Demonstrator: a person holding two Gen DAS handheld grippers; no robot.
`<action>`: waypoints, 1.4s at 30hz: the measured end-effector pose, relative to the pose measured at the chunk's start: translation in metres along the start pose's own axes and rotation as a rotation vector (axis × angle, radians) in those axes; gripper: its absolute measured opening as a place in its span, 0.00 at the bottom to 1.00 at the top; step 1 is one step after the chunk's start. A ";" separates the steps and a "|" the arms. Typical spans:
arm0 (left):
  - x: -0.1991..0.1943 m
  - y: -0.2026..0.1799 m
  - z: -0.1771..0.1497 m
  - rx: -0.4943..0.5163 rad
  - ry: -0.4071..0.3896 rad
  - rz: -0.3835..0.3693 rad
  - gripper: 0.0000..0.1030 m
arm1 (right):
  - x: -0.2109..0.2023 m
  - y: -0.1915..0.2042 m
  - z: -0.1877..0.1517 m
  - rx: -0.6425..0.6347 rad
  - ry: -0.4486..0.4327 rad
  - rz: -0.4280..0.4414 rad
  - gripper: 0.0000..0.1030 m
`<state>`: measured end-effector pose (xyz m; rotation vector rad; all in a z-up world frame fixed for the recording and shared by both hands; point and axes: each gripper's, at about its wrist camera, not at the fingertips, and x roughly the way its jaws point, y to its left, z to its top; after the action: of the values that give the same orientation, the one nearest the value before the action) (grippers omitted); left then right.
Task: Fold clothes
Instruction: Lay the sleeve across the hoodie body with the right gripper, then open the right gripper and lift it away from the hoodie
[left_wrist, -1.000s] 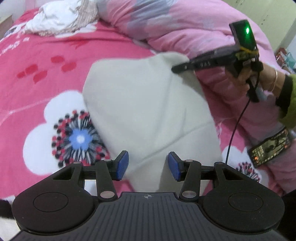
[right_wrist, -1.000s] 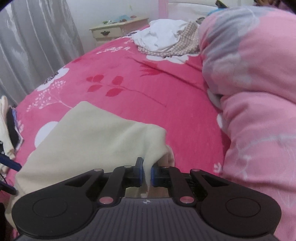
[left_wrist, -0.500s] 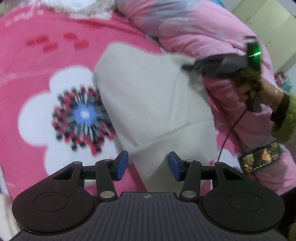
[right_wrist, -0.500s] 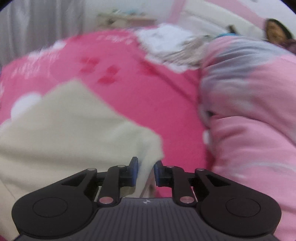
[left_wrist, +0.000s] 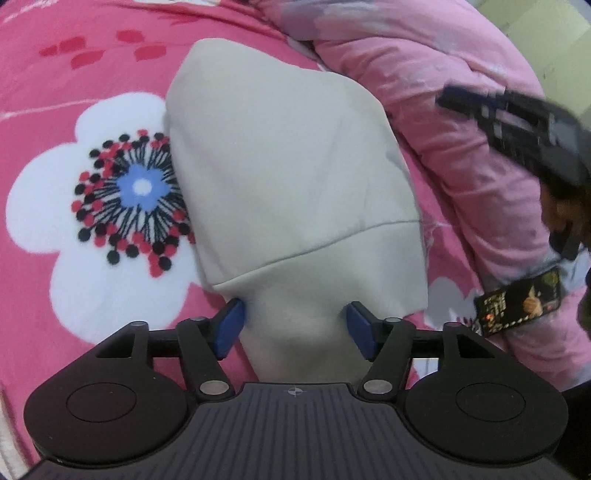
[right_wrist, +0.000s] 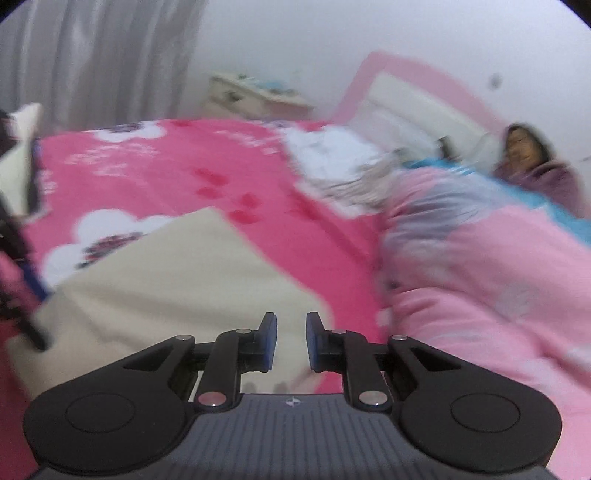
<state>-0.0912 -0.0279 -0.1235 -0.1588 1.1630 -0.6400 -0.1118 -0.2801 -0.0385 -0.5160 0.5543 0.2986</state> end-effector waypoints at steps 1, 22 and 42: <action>0.000 -0.001 0.000 0.002 0.000 0.004 0.63 | 0.000 -0.003 0.001 0.020 -0.011 -0.034 0.16; -0.002 0.018 0.000 -0.099 -0.020 -0.086 0.70 | 0.052 -0.019 -0.034 0.158 0.130 0.110 0.13; -0.004 0.029 -0.007 -0.187 -0.022 -0.085 0.67 | 0.053 -0.031 -0.111 0.886 0.309 0.397 0.34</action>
<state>-0.0877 -0.0005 -0.1356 -0.3747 1.1986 -0.6025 -0.1028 -0.3593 -0.1379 0.4233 1.0153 0.3162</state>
